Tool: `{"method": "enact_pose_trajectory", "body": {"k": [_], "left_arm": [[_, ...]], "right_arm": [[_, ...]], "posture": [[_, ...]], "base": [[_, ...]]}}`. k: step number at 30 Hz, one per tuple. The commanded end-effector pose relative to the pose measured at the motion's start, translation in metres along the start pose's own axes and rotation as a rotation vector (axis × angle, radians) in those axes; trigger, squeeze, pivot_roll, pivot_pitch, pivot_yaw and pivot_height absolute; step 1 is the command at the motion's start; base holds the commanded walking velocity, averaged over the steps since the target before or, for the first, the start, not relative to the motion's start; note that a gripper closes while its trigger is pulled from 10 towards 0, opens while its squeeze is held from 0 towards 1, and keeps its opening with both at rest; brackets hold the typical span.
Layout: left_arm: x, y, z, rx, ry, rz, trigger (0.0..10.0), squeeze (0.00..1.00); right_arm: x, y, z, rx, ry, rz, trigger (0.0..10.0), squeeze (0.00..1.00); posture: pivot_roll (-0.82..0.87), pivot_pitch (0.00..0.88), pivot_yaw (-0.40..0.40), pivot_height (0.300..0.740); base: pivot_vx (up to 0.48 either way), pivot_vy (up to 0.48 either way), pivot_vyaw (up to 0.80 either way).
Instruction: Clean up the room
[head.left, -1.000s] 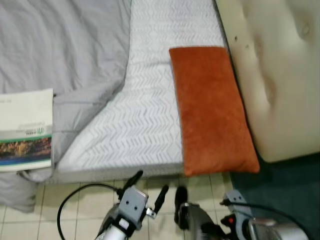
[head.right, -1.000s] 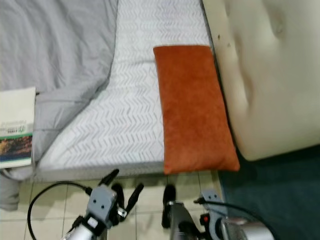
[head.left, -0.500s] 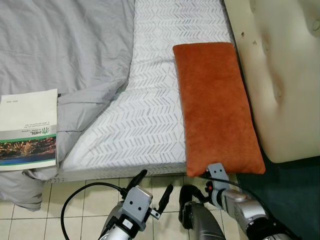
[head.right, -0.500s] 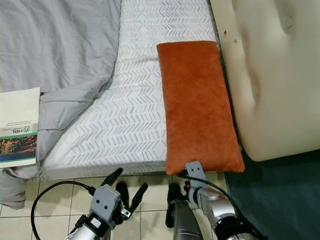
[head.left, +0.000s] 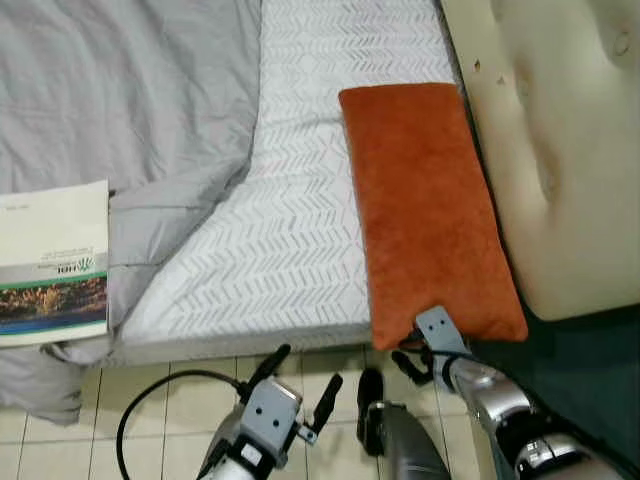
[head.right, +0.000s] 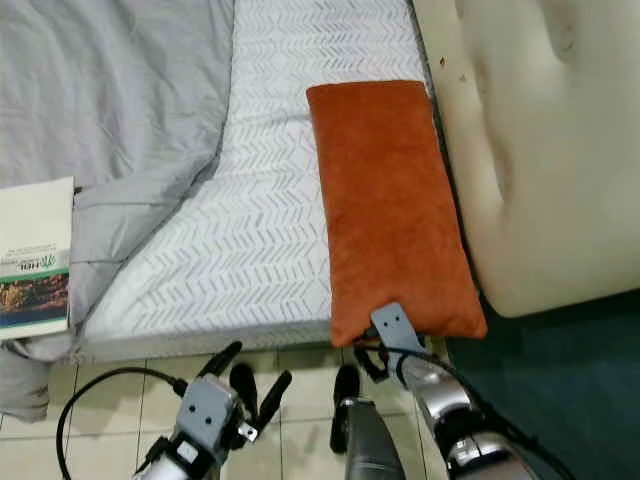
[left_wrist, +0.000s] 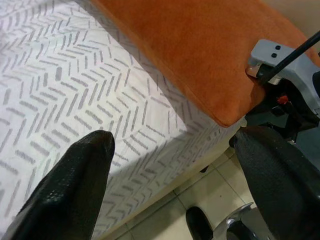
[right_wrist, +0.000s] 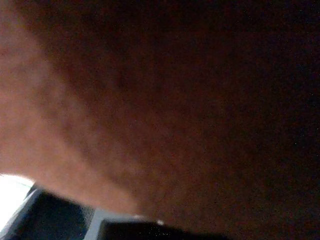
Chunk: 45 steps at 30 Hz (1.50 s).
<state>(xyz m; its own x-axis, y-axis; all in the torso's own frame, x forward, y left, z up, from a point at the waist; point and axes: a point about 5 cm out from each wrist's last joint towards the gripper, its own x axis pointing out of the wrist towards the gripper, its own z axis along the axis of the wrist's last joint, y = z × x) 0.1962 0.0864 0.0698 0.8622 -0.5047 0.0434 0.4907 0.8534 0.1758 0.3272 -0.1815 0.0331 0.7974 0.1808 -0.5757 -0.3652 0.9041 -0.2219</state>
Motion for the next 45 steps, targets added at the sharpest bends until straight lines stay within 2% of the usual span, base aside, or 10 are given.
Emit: {"method": "enact_pose_trajectory", "body": {"k": [1, 3, 10, 15, 26, 28, 37, 42, 45], "left_arm": [[-0.005, -0.007, -0.006, -0.015, 0.038, -0.012, 10.0, 0.00], [-0.005, -0.007, -0.006, -0.015, 0.037, -0.013, 10.0, 0.00], [-0.006, -0.007, -0.007, -0.015, 0.042, -0.016, 10.0, 0.00], [-0.005, -0.008, -0.007, -0.016, 0.044, -0.017, 10.0, 0.00], [-0.005, -0.007, -0.007, -0.010, 0.043, -0.014, 10.0, 0.00], [-0.004, -0.007, -0.008, -0.009, 0.044, -0.012, 10.0, 0.00], [-0.002, -0.007, -0.009, -0.005, 0.043, -0.012, 10.0, 0.00], [-0.002, -0.008, -0.009, -0.004, 0.045, -0.012, 10.0, 0.00], [-0.002, -0.008, -0.010, -0.001, 0.044, -0.012, 10.0, 0.00]], "right_arm": [[-0.002, -0.006, -0.009, -0.016, 0.025, -0.039, 10.0, 0.00], [-0.001, -0.006, -0.006, -0.026, 0.016, -0.043, 10.0, 0.00], [0.006, 0.000, 0.029, -0.051, -0.088, -0.048, 10.0, 0.00], [0.009, 0.006, 0.042, -0.071, -0.116, -0.050, 10.0, 0.00], [0.008, -0.008, 0.070, -0.103, -0.179, -0.147, 10.0, 0.00], [0.007, -0.012, 0.082, -0.106, -0.210, -0.182, 10.0, 0.00], [0.009, -0.005, 0.087, -0.078, -0.214, -0.168, 10.0, 0.00], [0.012, 0.005, 0.077, -0.026, -0.181, -0.120, 10.0, 0.00], [0.014, 0.014, 0.072, 0.039, -0.176, -0.080, 10.0, 0.00]], "posture": [[0.07, 0.593, -0.054, 0.740], [0.07, 0.593, -0.054, 0.740], [0.08, 0.587, -0.057, 0.740], [0.08, 0.581, -0.060, 0.740], [0.09, 0.576, -0.064, 0.740], [0.08, 0.570, -0.066, 0.740], [0.08, 0.560, -0.073, 0.740], [0.09, 0.552, -0.076, 0.740], [0.09, 0.543, -0.076, 0.740]], "base": [[0.000, 0.000, 0.00], [0.000, 0.000, 0.00], [0.000, 0.000, 0.00], [0.000, 0.000, 0.00], [0.000, 0.000, 0.00], [0.000, 0.000, 0.00], [0.000, 0.000, 0.00], [0.000, 0.000, 0.00], [0.000, 0.000, 0.00]]}}
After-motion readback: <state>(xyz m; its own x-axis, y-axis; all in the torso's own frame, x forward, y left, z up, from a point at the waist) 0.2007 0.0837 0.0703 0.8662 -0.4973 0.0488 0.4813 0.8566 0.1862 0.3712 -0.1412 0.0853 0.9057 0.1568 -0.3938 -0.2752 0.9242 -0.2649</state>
